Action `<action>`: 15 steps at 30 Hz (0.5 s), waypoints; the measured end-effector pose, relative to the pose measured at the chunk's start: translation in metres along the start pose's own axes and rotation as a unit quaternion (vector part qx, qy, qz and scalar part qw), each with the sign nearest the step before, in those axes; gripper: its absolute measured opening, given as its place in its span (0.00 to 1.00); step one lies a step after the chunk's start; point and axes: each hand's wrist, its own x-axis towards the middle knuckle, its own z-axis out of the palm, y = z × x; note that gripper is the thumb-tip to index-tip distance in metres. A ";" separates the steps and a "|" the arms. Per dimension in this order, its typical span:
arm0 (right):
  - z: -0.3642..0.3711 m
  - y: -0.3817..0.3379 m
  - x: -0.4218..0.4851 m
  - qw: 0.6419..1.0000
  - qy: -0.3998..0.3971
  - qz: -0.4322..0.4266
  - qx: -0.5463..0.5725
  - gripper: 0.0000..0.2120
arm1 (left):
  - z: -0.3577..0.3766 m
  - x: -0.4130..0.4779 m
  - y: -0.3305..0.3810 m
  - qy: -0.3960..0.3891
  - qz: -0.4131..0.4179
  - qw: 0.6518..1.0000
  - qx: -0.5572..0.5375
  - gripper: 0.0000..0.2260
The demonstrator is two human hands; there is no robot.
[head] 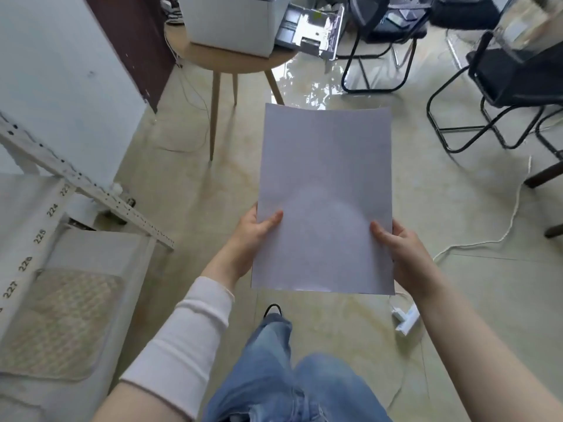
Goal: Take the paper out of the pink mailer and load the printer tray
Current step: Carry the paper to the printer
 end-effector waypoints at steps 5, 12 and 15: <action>-0.014 -0.045 0.085 1.000 0.008 0.000 0.029 0.16 | 0.019 0.105 0.042 -0.036 -0.023 0.998 0.034 0.15; -0.073 -0.107 0.224 0.998 0.042 -0.016 0.053 0.13 | 0.083 0.265 0.076 -0.053 -0.035 0.997 0.054 0.14; -0.107 -0.144 0.285 0.998 0.048 -0.012 0.050 0.09 | 0.123 0.330 0.098 -0.053 -0.030 0.996 0.059 0.14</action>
